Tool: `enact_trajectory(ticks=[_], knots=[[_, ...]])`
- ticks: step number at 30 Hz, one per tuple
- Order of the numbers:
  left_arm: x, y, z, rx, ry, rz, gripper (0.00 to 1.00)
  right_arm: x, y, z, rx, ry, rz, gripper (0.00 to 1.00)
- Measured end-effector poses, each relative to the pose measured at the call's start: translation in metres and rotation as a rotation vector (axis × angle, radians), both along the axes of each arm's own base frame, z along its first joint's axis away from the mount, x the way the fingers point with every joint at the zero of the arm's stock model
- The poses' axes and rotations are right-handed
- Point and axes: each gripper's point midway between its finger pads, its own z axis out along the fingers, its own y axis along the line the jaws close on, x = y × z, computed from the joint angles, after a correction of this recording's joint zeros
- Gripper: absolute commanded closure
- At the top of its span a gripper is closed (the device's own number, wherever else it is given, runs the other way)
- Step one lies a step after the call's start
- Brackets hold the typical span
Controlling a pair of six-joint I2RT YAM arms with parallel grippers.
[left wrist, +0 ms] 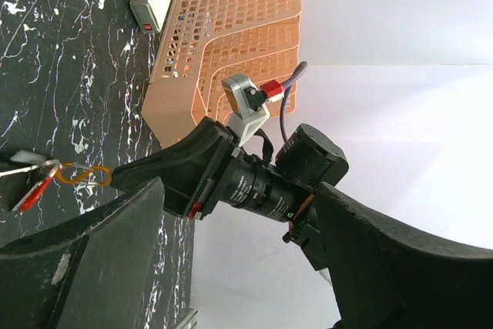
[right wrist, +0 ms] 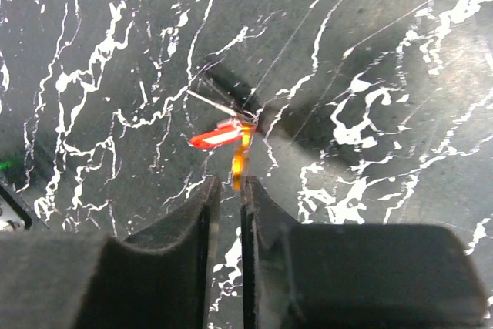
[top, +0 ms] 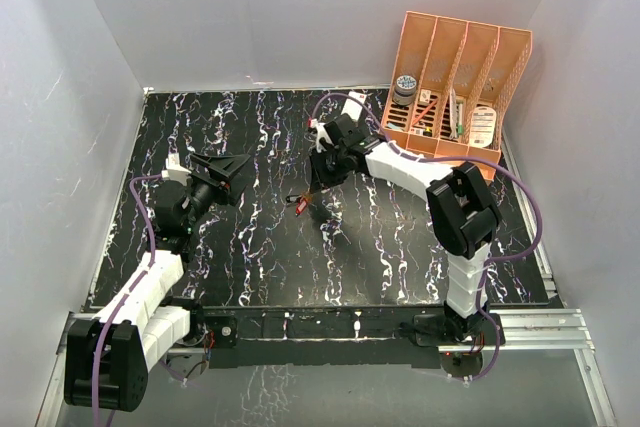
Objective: Put the keys on the keyring
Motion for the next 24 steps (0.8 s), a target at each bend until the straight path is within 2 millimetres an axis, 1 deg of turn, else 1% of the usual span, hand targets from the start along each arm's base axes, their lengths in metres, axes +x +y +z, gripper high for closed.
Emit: enact_trajectory(ticks=[4, 6, 7, 8, 9, 10, 12, 13, 14, 16, 17, 19, 21, 24], knots=[[0.000, 0.000, 0.000, 0.000, 0.001, 0.000, 0.22, 0.012, -0.013, -0.005, 0.000, -0.003, -0.052, 0.65], [0.000, 0.000, 0.000, 0.000, 0.001, 0.000, 0.20, 0.016, -0.025, -0.013, -0.010, 0.003, -0.098, 0.64], [0.000, 0.000, 0.000, 0.000, 0.001, 0.000, 0.18, 0.017, -0.035, -0.017, -0.021, 0.010, -0.121, 0.62], [0.000, 0.000, -0.001, 0.002, 0.001, 0.000, 0.11, 0.017, -0.044, -0.020, -0.032, 0.014, -0.150, 0.60], [0.000, 0.000, -0.001, 0.005, 0.001, -0.001, 0.03, 0.016, -0.054, -0.022, -0.045, 0.017, -0.180, 0.59], [0.000, 0.000, -0.002, 0.011, 0.001, -0.004, 0.01, 0.017, -0.064, -0.021, -0.059, 0.011, -0.213, 0.56], [0.001, -0.002, -0.008, 0.026, 0.019, -0.014, 0.01, 0.021, -0.079, -0.011, -0.078, -0.029, -0.269, 0.52], [0.003, -0.002, -0.012, 0.040, 0.033, -0.020, 0.01, 0.023, -0.085, 0.000, -0.078, -0.061, -0.299, 0.47], [0.005, -0.003, -0.016, 0.056, 0.053, -0.027, 0.01, 0.025, -0.089, 0.015, -0.074, -0.101, -0.325, 0.37], [0.010, -0.004, -0.020, 0.091, 0.084, -0.039, 0.01, 0.029, -0.094, 0.049, -0.035, -0.196, -0.370, 0.18], [0.013, -0.005, -0.019, 0.108, 0.093, -0.046, 0.01, 0.030, -0.096, 0.064, -0.012, -0.241, -0.386, 0.04], [0.018, -0.005, -0.014, 0.139, 0.088, -0.054, 0.01, 0.029, -0.104, 0.103, 0.047, -0.346, -0.434, 0.02], [0.018, -0.005, -0.009, 0.157, 0.076, -0.055, 0.01, 0.027, -0.112, 0.135, 0.093, -0.438, -0.474, 0.02], [0.014, -0.004, -0.010, 0.184, 0.074, -0.058, 0.01, 0.027, -0.126, 0.169, 0.155, -0.539, -0.566, 0.02]])
